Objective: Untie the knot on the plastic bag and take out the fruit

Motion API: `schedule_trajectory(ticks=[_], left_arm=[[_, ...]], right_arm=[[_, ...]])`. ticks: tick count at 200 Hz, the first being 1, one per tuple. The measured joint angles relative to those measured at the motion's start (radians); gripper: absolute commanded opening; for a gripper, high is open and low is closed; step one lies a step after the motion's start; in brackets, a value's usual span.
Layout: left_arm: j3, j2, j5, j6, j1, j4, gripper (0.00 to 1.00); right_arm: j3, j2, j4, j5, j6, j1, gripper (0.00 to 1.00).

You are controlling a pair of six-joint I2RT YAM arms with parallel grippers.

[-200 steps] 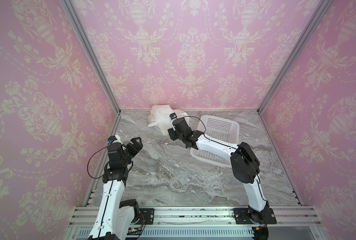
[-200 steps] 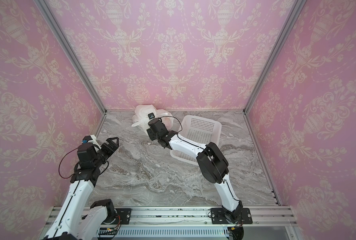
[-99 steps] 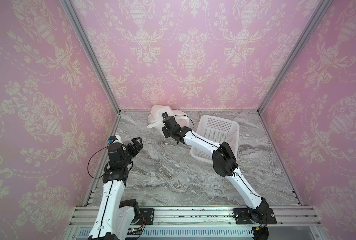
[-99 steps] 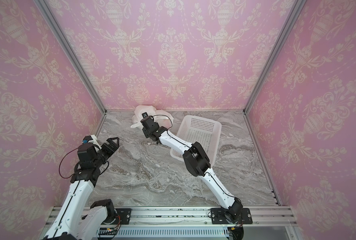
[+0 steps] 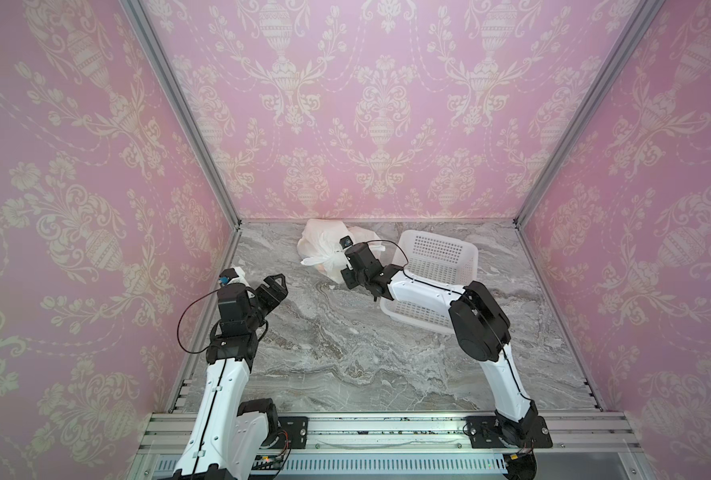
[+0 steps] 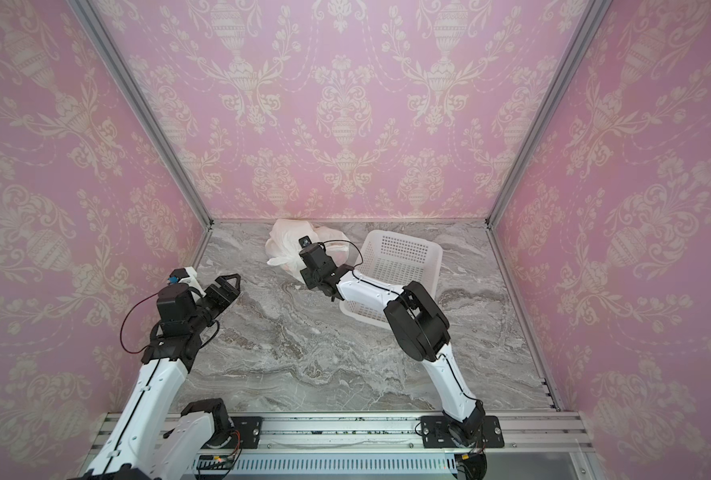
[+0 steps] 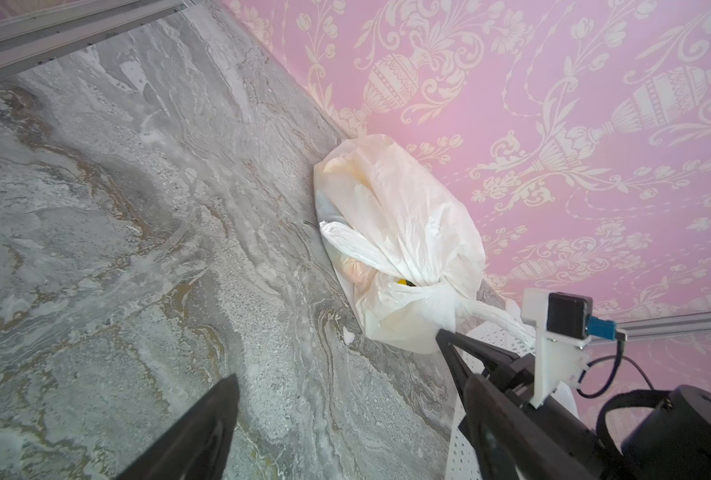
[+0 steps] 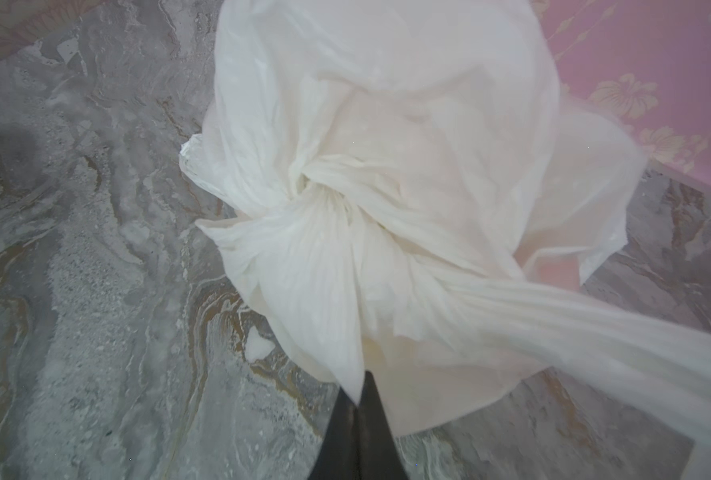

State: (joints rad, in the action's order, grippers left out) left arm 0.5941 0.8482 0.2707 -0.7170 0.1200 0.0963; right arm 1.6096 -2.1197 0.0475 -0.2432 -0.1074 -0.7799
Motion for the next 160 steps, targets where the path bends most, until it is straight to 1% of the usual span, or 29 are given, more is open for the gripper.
schedule_trajectory(ticks=[18, 35, 61, 82, 109, 137, 160], left_arm=[[0.023, 0.026, -0.005, 0.022, -0.063, -0.005, 0.85], [0.042, 0.06, -0.022, 0.047, -0.13, -0.005, 0.85], [0.08, 0.151, -0.053, 0.097, -0.237, -0.003, 0.85], [0.124, 0.242, -0.071, 0.131, -0.294, 0.01, 0.84], [0.157, 0.301, -0.087, 0.16, -0.325, 0.011, 0.86], [0.157, 0.328, -0.094, 0.171, -0.326, 0.01, 0.86], [0.157, 0.363, -0.093, 0.171, -0.326, 0.004, 0.86]], right_arm=[[-0.145, 0.107, -0.094, 0.018, 0.018, -0.014, 0.0], [-0.233, 0.166, -0.177, 0.045, 0.031, -0.028, 0.0], [-0.325, 0.201, -0.303, 0.11, 0.04, -0.047, 0.0], [-0.383, 0.202, -0.388, 0.176, 0.072, -0.061, 0.0], [-0.483, 0.202, -0.512, 0.221, 0.131, -0.084, 0.0], [-0.59, 0.203, -0.629, 0.245, 0.168, -0.097, 0.0], [-0.64, 0.215, -0.702, 0.274, 0.186, -0.097, 0.0]])
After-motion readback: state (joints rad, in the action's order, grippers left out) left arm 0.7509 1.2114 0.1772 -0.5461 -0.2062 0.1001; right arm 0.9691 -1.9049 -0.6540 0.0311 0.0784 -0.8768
